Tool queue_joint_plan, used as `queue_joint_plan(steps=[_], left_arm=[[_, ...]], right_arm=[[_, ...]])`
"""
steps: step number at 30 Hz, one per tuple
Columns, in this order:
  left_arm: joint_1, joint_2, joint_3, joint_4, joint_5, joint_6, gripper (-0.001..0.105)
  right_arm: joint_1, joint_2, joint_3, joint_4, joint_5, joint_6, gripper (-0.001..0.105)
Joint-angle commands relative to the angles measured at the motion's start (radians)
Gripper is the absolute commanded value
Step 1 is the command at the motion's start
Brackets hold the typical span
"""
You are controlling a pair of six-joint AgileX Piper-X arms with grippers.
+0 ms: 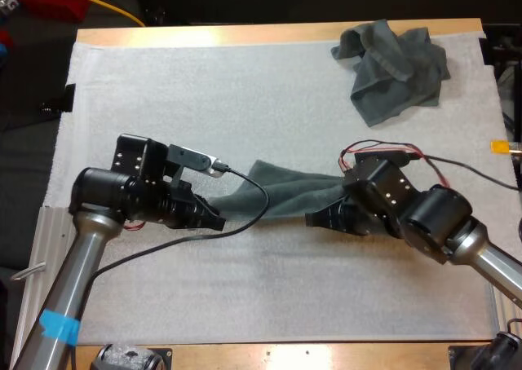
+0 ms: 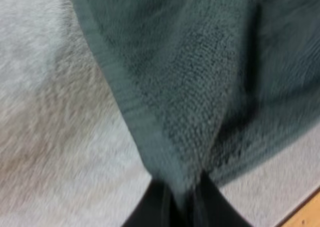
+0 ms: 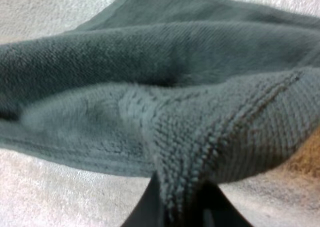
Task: Pick towel from pile, fold and stack
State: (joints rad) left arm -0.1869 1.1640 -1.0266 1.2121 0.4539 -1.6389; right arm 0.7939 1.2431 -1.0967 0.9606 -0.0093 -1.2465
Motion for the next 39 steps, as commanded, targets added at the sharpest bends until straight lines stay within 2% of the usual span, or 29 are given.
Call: queue_joint_plan(steps=[1,6,11,15,17,20,31,39], left_arm=[[-0.008,-0.019,-0.016,0.017,-0.016,0.003,0.000],[-0.045,-0.074,-0.044,0.070,-0.042,-0.002,0.000],[-0.162,-0.123,-0.102,0.169,-0.193,-0.017,0.000],[-0.224,-0.155,-0.150,0.206,-0.215,-0.038,0.000],[-0.259,-0.171,-0.180,0.245,-0.281,-0.060,0.000],[-0.298,-0.182,-0.212,0.327,-0.327,-0.065,0.000],[-0.474,-0.239,-0.216,0.361,-0.416,-0.212,0.000],[-0.481,-0.170,-0.197,0.355,-0.484,-0.215,0.000]], right_arm=[[0.000,-0.012,-0.027,0.040,0.009,-0.026,0.001],[0.015,-0.041,-0.084,0.101,0.009,-0.054,0.001],[0.046,-0.080,-0.137,0.188,0.009,-0.058,0.001],[0.082,-0.111,-0.159,0.239,0.009,-0.058,0.001],[0.113,-0.132,-0.166,0.264,0.009,-0.053,0.001],[0.155,-0.157,-0.166,0.299,0.009,-0.022,0.001],[0.308,-0.203,-0.188,0.407,0.009,0.063,0.001],[0.303,-0.177,-0.129,0.372,0.026,0.052,0.001]])
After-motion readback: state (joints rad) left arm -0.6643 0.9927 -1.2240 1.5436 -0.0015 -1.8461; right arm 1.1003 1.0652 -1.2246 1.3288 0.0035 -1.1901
